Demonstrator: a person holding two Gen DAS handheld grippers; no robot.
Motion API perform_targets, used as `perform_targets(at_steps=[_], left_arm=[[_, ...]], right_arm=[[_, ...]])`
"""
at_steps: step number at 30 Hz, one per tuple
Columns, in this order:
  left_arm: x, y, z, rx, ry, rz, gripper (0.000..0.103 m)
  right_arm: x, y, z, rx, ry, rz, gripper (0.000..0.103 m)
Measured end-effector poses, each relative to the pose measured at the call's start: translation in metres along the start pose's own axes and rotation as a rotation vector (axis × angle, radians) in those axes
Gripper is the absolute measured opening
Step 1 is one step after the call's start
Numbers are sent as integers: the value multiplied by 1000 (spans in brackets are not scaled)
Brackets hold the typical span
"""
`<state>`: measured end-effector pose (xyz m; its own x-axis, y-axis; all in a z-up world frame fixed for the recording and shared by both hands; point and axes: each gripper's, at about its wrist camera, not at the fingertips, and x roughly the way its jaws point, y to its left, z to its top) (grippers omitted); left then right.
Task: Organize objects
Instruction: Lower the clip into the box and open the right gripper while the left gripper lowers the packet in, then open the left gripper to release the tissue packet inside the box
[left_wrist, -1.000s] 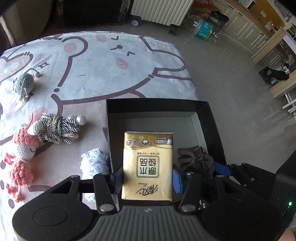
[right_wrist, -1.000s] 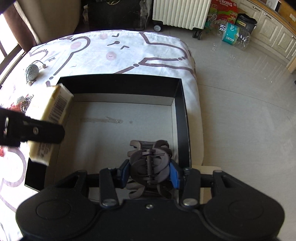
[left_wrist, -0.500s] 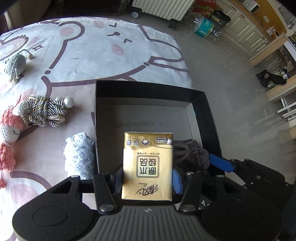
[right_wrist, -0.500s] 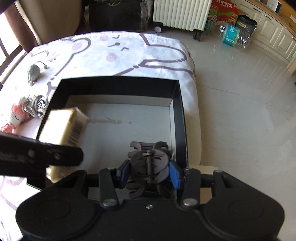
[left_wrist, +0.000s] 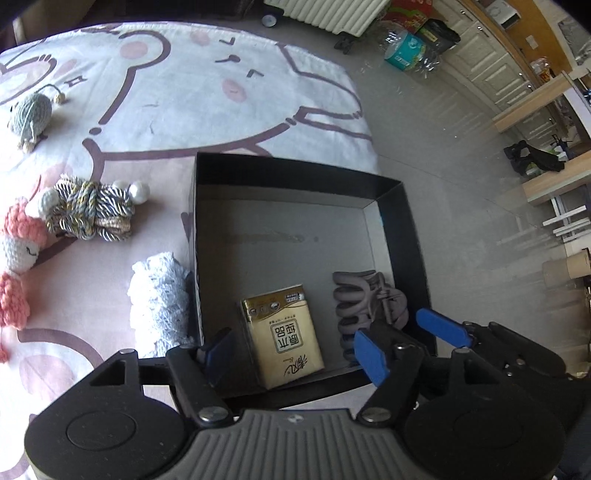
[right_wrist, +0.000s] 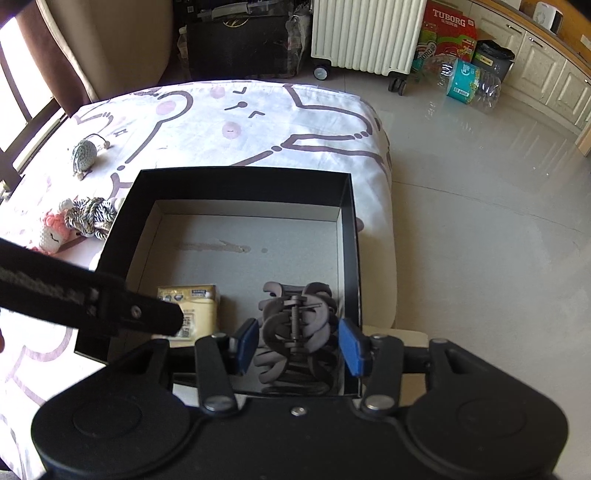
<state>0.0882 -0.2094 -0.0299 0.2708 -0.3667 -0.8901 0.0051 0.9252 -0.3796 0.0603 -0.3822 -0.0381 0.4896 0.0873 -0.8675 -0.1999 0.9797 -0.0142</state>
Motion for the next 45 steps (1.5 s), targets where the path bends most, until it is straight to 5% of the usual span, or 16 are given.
perform_targets(at_steps=[15,31,45], left_arm=[[-33,27,11,80,-84,80,72],[-29,42,6,93,-68,104,72],[-31,43,5,148,-85,151,72]], right_arm=[[16,48,12,21,53,197,45],[40,59,12,-28,109,-3,46],[10,45,15,51,38,64,45]])
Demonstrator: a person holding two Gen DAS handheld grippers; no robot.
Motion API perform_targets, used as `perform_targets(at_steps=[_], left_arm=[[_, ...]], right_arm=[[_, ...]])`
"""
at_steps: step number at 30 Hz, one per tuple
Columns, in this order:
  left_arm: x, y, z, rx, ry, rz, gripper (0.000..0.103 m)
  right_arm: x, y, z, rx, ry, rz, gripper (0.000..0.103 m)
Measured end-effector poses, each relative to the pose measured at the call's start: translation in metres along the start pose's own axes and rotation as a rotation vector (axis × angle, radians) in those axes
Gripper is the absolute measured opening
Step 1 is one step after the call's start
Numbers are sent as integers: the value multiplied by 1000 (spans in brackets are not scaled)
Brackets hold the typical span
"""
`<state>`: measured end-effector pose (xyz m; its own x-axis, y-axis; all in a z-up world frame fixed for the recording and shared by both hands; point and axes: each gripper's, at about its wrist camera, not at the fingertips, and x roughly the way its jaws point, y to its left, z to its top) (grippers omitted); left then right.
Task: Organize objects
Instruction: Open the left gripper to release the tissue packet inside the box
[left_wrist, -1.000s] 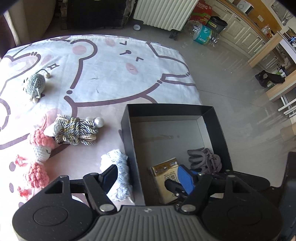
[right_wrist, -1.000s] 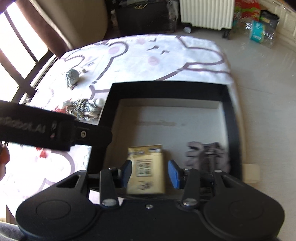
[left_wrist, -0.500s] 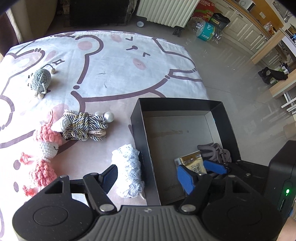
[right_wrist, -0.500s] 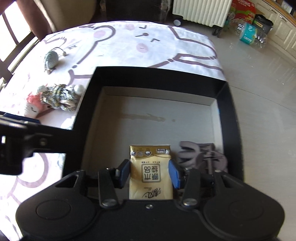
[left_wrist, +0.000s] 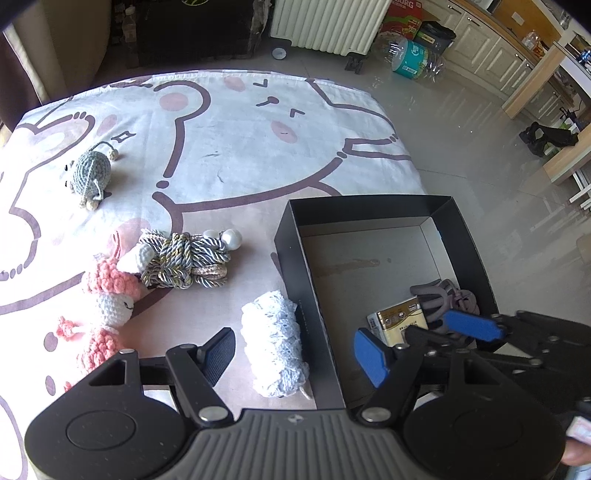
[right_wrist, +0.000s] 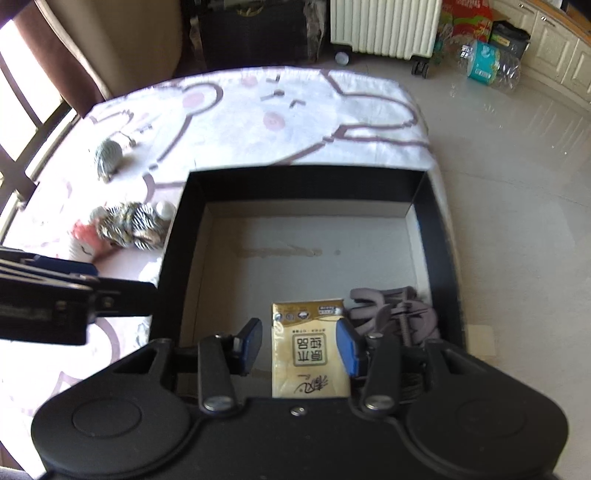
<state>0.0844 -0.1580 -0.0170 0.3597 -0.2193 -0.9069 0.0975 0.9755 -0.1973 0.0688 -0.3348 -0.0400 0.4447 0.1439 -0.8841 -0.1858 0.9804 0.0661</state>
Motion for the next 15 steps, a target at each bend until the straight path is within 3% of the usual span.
perform_targets(at_steps=[7,15], left_arm=[[-6,-1,-3,52,-25,33,72],[-3,9,-10,96,-20,85,72]], right_arm=[[-33,-14,-6,50,-79,-20,45],[-32,-13,-27,51,-58,-9,45]])
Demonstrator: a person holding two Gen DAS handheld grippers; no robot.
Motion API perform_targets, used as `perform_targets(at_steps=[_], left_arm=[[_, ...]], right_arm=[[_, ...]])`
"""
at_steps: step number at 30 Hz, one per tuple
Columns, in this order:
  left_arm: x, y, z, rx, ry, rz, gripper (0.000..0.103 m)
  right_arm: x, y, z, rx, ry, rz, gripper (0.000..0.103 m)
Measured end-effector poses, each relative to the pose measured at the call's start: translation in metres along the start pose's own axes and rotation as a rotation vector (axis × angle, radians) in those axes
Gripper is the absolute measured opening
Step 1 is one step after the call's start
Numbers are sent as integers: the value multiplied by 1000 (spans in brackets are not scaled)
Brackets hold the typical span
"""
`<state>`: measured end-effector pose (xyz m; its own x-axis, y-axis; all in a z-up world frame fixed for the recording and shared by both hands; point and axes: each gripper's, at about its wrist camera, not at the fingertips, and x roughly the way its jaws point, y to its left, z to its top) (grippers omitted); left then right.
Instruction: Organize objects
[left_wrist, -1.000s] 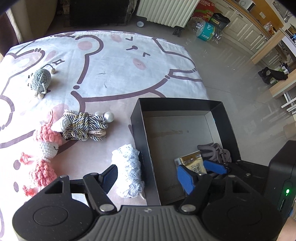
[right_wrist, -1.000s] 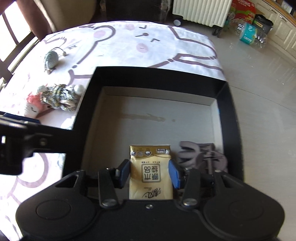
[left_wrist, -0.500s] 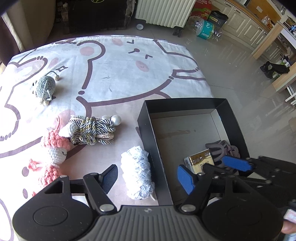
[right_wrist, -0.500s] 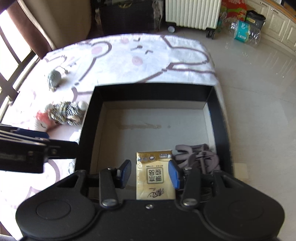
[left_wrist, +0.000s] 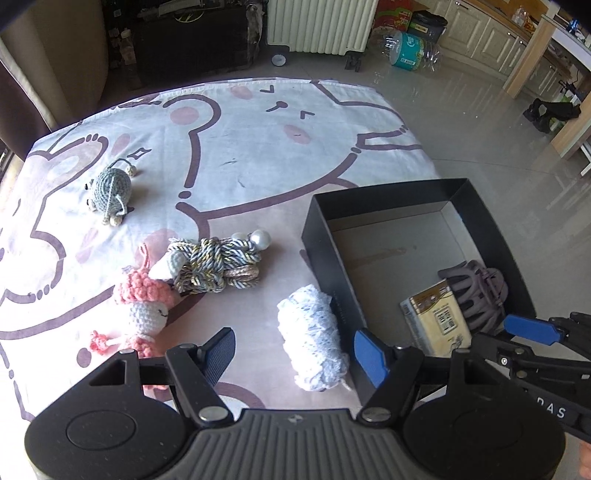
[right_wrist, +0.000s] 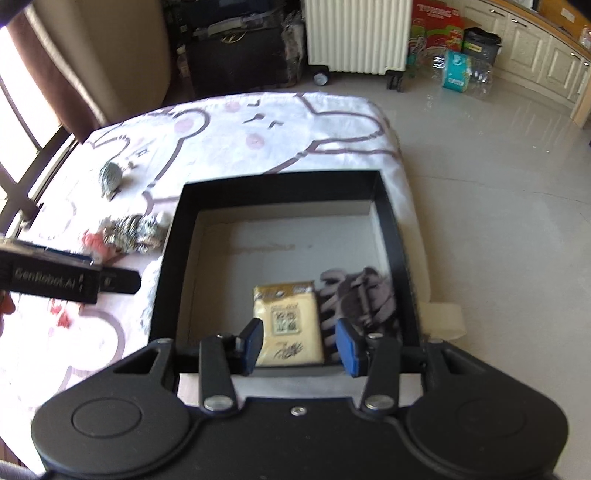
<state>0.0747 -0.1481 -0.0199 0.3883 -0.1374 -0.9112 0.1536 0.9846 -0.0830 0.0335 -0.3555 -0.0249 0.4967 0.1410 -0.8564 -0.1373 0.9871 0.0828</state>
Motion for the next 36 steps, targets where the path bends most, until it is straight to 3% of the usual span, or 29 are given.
perform_targets(at_steps=[5,11,21,24,36], left_arm=[[-2,5,-7,31,3,13,88],[-11,1,-18,130,-20,55,98],[-18,-2,-31,190,-30,69,103],[-19,1,-32,184,-40,70,103],[-18,12,-36,179,-54,70,103]], right_arm=[[-1,-1,-8,58,-7,-4,46],[-16,-7,-19,101,-41,-47,58],[-39,-9,-30,133,-113,-112,86],[-40,-9,-35,150,-125,-135,100],[-41,-5,-43,166,-146,-175,103]])
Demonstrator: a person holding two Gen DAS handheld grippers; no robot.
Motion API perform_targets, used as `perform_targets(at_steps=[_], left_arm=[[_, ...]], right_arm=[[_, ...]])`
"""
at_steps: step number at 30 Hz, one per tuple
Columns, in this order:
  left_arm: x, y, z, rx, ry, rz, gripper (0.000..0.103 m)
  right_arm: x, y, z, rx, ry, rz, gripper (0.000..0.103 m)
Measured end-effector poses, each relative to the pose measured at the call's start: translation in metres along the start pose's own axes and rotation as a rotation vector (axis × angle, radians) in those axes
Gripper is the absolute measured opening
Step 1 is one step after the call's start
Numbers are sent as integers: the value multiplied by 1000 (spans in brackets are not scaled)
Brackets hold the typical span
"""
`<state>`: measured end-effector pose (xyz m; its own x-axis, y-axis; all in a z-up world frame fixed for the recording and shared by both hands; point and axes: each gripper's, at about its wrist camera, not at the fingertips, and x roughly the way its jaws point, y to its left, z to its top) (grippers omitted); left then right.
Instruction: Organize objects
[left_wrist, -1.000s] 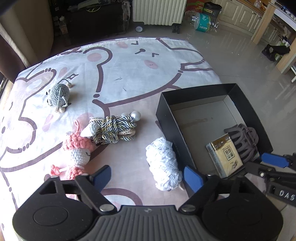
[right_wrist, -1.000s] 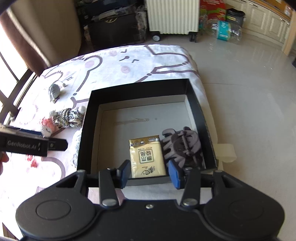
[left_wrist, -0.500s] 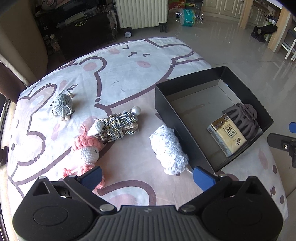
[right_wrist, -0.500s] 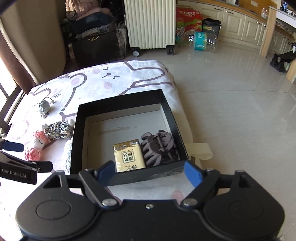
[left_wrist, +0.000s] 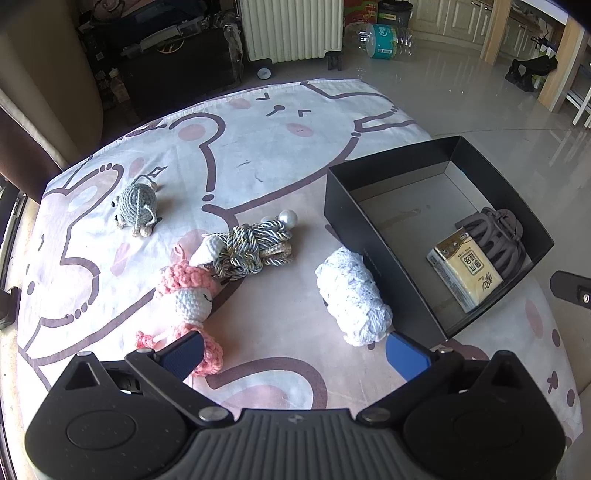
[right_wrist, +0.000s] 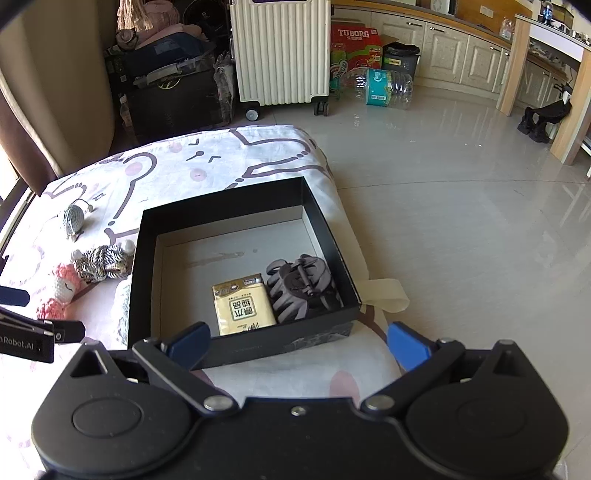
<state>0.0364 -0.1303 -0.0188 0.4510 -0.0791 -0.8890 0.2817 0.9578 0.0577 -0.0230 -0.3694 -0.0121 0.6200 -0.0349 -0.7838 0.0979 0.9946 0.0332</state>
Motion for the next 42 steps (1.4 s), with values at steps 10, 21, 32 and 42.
perform_targets(at_steps=[10,21,32,42], left_arm=[[-2,3,0,-9,-41,-4,103],[-2,18,1,-45,-43,-7,103],[-1,50,-3,-113,-43,15,103],[-6,99,-16,-239,-53,46,103]], right_arm=[[-1,2,-1,6,-4,-11,103],[4,9,3,-16,-8,-6,103],[13,37,18,-64,-21,44,103],[25,76,30,-119,-23,102,103]])
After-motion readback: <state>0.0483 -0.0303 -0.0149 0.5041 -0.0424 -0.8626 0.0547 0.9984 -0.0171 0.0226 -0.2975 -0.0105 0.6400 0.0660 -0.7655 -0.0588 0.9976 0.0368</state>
